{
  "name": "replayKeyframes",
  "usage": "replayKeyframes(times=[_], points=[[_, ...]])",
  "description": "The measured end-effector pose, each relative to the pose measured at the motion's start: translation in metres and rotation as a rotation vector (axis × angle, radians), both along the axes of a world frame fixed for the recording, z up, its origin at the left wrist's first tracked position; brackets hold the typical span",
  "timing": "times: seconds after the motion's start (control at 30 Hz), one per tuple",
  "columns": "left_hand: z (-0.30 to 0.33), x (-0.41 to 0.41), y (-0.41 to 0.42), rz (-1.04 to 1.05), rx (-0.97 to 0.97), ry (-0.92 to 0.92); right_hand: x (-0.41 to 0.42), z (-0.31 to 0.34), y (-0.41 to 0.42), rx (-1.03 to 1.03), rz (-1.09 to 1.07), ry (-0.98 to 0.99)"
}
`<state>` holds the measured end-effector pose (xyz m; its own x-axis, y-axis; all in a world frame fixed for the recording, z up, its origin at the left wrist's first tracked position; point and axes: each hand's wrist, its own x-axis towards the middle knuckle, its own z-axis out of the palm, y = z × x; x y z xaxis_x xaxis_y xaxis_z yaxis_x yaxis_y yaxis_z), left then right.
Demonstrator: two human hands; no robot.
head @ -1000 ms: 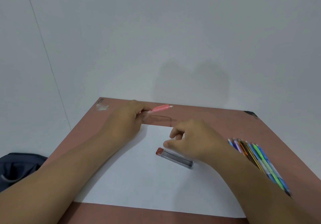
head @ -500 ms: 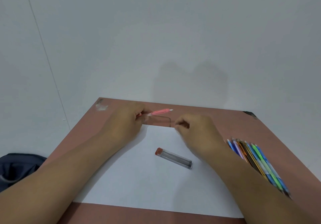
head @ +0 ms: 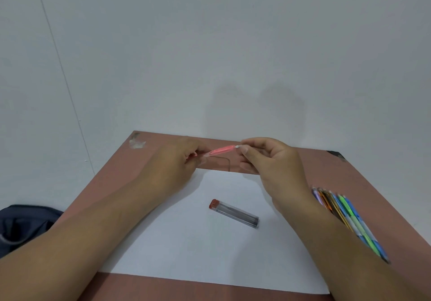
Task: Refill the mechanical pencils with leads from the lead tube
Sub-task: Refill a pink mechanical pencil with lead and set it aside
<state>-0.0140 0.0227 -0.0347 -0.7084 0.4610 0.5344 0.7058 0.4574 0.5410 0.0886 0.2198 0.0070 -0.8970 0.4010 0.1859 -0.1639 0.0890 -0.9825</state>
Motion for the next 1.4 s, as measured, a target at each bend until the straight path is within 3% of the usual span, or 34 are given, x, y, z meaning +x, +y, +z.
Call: replayKeyframes(times=[0.13, 0.4, 0.57, 0.83, 0.97, 1.1, 1.4], points=[[0.002, 0.004, 0.002, -0.006, 0.01, 0.025, 0.001, 0.0, 0.0, -0.102, 0.031, 0.024], [0.006, 0.014, 0.005, -0.027, 0.026, 0.033, -0.001, -0.001, 0.004, -0.08, 0.057, 0.04], [0.015, 0.037, 0.015, -0.146, 0.139, -0.124, 0.0, -0.003, -0.001, -0.222, 0.26, -0.018], [0.03, 0.056, 0.017, -0.294, 0.388, -0.771, -0.004, 0.006, 0.009, -0.913, 0.316, 0.187], [0.038, 0.067, 0.017, -0.361, 0.394, -0.984, 0.001, 0.011, 0.019, -1.054, 0.364, 0.212], [0.038, 0.073, 0.021, -0.459, 0.373, -1.066, 0.005, 0.012, 0.021, -1.091, 0.351, 0.264], [0.036, 0.074, 0.023, -0.539, 0.424, -1.054, 0.008, 0.017, 0.021, -1.095, 0.295, 0.299]])
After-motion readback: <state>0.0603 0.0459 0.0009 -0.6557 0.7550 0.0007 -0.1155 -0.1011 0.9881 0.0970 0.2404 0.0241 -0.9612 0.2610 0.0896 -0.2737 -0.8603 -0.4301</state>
